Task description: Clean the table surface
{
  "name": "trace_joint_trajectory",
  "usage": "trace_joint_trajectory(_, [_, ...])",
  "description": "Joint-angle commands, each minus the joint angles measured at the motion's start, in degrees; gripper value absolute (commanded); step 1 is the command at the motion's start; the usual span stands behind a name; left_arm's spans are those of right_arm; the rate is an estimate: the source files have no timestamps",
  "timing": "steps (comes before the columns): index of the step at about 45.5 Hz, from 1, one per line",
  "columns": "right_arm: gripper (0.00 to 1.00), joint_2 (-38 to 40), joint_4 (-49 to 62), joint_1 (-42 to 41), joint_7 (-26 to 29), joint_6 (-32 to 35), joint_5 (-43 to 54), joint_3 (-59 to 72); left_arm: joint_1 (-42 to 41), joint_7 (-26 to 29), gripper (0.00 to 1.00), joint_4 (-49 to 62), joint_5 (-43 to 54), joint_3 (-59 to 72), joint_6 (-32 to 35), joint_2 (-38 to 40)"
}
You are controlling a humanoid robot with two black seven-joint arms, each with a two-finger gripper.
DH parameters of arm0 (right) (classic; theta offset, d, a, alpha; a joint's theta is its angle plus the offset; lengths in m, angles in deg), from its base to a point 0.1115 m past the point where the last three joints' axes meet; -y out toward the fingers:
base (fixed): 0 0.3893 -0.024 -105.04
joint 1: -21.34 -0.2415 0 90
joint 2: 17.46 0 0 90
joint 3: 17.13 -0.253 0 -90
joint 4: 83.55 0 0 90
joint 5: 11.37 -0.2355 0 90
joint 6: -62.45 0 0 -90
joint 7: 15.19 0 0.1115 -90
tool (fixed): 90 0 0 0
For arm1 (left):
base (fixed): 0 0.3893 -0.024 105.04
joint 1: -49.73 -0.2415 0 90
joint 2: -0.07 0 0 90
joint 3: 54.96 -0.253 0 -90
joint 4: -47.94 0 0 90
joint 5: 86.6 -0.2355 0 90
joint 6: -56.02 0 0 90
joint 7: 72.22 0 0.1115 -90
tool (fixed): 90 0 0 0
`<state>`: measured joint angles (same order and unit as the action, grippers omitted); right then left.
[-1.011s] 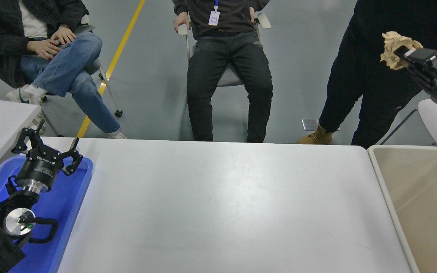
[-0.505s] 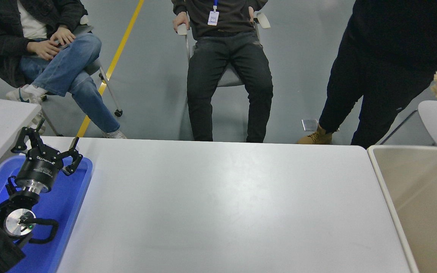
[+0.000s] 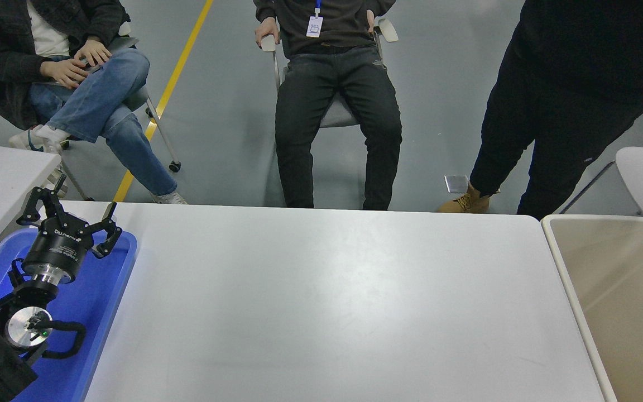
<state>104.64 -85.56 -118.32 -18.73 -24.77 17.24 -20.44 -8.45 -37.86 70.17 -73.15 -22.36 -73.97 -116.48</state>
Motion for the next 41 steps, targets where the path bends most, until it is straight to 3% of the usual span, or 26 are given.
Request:
trace_joint_trajectory(1, [0.0,-2.39,2.18,4.47,0.82,0.03,-1.01,0.24,0.0,0.0,1.0,0.0,0.0,0.0,0.0,0.01])
trace_joint_trajectory(29, [0.0,-11.09,2.09,16.34,0.38,-4.19,-2.41,-0.64,0.0,0.0,1.0,0.0,0.0,0.0,0.0,0.01])
trace_joint_trajectory(41, [0.0,-12.24,2.01,16.78,0.38,-4.54,-2.41,-0.11,0.0,0.0,1.0,0.0,0.0,0.0,0.0,0.01])
